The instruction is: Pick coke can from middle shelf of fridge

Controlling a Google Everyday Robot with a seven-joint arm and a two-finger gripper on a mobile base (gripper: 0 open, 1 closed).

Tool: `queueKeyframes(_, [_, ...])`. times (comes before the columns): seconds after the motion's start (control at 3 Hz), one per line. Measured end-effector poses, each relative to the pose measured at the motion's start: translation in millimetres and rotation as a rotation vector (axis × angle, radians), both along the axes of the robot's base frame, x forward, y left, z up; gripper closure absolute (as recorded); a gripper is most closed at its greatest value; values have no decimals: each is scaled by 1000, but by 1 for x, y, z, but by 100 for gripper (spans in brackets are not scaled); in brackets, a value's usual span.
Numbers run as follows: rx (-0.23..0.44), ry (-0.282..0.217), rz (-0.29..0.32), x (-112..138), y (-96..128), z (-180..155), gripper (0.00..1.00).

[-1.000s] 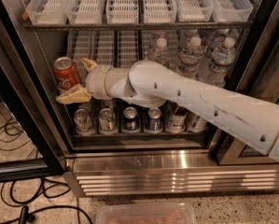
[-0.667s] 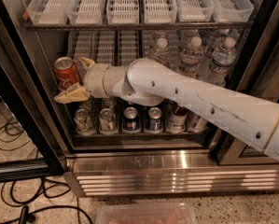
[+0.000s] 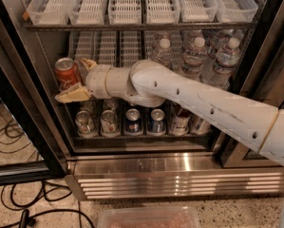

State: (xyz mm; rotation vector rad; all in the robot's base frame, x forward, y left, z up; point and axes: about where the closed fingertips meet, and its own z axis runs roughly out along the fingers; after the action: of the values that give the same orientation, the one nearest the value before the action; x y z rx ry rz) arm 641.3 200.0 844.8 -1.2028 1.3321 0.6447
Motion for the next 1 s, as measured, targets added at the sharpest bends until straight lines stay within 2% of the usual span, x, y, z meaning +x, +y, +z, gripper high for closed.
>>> queueKeyframes(0.67, [39, 26, 20, 13, 5, -4, 27])
queueKeyframes(1.0, [47, 33, 27, 16, 9, -4, 46])
